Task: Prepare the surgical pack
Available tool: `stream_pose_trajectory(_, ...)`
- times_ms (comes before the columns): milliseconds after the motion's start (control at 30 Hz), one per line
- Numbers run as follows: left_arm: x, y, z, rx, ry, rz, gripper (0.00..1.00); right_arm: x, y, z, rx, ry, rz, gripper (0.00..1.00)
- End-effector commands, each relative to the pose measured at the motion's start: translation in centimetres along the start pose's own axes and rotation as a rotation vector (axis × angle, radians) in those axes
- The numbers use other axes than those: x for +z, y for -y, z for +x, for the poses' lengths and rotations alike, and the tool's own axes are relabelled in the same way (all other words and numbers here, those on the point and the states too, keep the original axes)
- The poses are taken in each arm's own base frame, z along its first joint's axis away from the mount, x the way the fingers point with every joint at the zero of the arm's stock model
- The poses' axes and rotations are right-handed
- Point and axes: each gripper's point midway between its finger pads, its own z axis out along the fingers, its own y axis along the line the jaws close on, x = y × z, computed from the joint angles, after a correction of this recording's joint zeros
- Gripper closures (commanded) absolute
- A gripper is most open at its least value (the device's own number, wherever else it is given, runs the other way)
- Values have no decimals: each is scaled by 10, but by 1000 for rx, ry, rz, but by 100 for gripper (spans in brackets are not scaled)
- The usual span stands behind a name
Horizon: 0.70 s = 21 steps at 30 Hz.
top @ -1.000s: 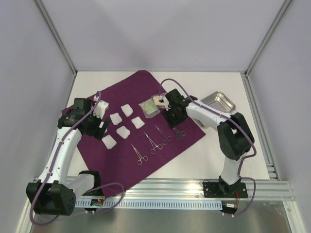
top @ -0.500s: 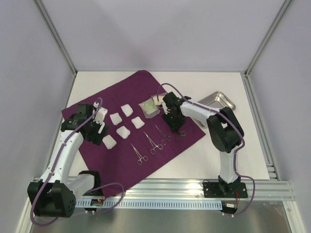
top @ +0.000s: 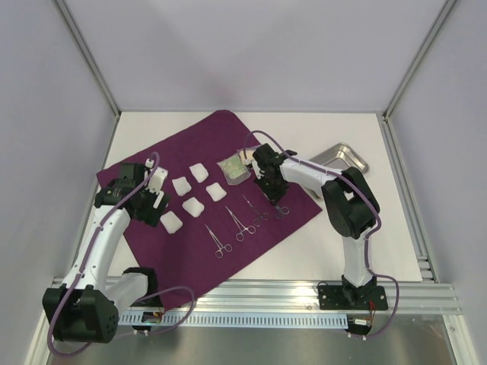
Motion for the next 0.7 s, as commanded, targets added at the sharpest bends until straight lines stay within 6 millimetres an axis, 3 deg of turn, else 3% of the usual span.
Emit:
stream_pose_trajectory(0, -2, -3, -2, -19, 20, -23, 7, 10, 9, 4, -22, -20, 42, 97)
stream_pose_trajectory(367, -2, -4, -4, -19, 24, -25, 7, -42, 4, -26, -7, 168, 46, 99)
stream_pose_trajectory(533, -3, -5, -4, -18, 26, -29, 7, -51, -1, -35, 24, 220, 21, 99)
stream_pose_trajectory(667, -4, -7, -5, -13, 28, -35, 7, -63, 7, -46, 136, 285, 24, 100)
